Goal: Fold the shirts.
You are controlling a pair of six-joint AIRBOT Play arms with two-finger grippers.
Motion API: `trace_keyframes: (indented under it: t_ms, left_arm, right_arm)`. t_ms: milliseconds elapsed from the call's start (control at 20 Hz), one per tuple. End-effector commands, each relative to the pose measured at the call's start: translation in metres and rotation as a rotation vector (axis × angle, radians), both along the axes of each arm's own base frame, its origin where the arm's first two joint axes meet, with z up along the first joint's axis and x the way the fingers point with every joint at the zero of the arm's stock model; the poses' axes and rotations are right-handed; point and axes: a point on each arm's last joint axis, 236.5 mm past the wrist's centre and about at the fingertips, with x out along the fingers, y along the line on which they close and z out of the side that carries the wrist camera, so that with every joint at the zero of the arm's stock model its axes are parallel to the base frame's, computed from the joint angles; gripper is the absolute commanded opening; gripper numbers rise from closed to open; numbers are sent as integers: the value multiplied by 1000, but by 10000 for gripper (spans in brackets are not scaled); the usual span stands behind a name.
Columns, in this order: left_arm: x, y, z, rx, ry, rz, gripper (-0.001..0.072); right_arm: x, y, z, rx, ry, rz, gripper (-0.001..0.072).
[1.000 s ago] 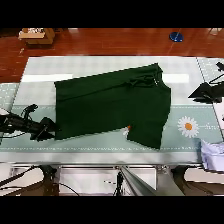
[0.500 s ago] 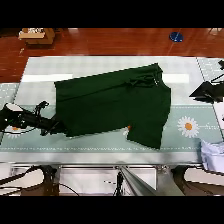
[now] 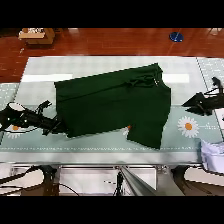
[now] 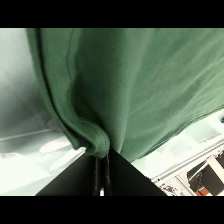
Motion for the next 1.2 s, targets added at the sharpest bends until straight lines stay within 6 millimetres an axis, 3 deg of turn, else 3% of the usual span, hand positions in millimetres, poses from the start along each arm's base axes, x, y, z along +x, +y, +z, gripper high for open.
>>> trace_keyframes:
  t_ms: [0, 150, 350, 650, 800, 900, 1000, 1050, 1150]
  left_arm:
    - [-2, 0, 0, -2, 1, -12, 22]
    - [-2, 0, 0, -2, 1, -12, 22]
    - [-2, 0, 0, -3, -4, -18, 22]
    - [-1, 0, 1, -3, -9, -21, 22]
    - [0, 1, 1, -1, -12, -20, 22]
    - [1, 1, 2, 0, -17, -20, 21]
    - [17, 2, 18, 1, -94, -31, 21]
    - [35, 3, 36, 1, -181, -37, 20]
    - [85, 9, 101, 37, -454, -51, 20]
  right_arm:
    - [4, 24, -22, 18, -8, -23, 477]
    - [12, 43, -38, -33, -31, 2, 477]
    - [21, 52, -47, -62, -26, -14, 476]
    - [13, 57, -61, -26, 50, -26, 473]
    - [11, 75, -69, -24, 70, 23, 283]
    - [9, 96, -72, -23, 69, 88, 26]
    - [9, 118, -50, 10, -5, 223, 28]
    - [12, 124, -27, 29, -73, 313, 28]
    - [15, 129, 38, 28, -252, 520, 28]
